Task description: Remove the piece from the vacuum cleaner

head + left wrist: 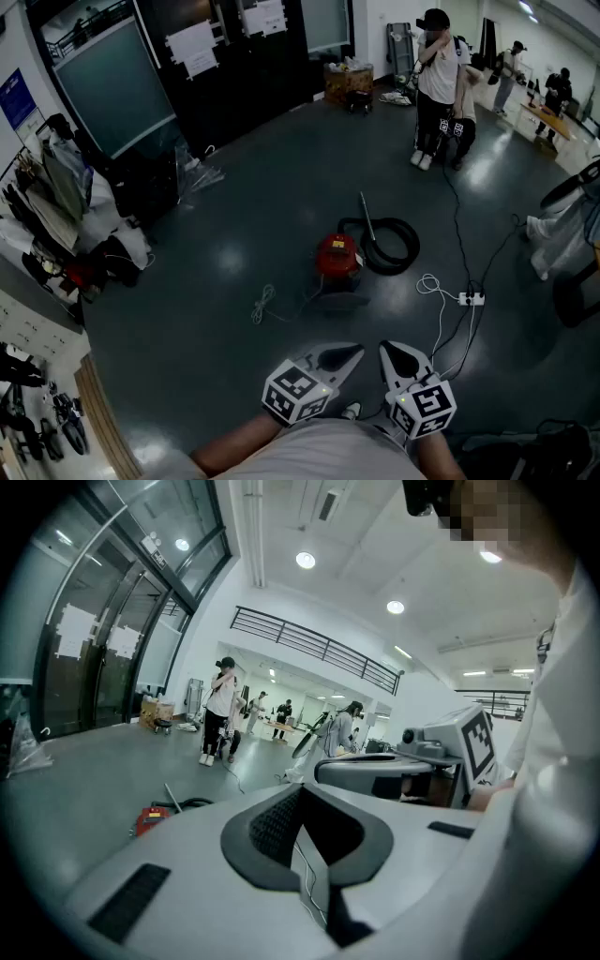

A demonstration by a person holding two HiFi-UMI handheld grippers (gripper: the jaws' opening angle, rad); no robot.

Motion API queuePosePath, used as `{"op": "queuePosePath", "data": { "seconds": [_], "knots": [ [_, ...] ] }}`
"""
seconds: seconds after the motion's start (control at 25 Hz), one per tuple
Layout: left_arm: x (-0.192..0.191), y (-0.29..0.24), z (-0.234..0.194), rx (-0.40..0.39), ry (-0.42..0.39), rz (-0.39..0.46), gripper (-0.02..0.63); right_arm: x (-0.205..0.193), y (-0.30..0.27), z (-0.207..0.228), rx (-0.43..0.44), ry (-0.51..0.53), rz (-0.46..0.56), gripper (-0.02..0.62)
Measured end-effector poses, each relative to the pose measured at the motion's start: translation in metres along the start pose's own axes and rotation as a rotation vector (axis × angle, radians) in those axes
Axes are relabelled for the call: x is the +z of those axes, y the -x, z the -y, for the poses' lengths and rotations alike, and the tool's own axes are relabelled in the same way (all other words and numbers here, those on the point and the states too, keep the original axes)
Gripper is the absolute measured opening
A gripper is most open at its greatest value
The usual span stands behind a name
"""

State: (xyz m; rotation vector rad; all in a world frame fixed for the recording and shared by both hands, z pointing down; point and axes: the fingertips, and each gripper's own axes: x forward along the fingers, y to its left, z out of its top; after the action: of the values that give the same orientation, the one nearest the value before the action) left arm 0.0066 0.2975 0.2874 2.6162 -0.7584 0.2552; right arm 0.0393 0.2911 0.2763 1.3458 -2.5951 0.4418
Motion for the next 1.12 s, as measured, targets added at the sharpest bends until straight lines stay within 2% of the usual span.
{"op": "queuePosePath", "data": {
  "seconds": [0.32,0.52,1.12],
  "knots": [
    [0.001,-0.006,0.005,0.002,-0.01,-0.009,0.006,0.002,0.001,0.001,0.022,0.011,-0.009,0.014],
    [0.004,-0.01,0.009,0.008,-0.011,-0.005,0.006,0.009,0.006,0.0,0.086,-0.019,0.019,0.014],
    [-0.004,-0.043,0.0,0.085,-0.01,-0.014,0.006,0.0,0.009,0.039,0.127,-0.016,0.043,0.014]
  ]
}}
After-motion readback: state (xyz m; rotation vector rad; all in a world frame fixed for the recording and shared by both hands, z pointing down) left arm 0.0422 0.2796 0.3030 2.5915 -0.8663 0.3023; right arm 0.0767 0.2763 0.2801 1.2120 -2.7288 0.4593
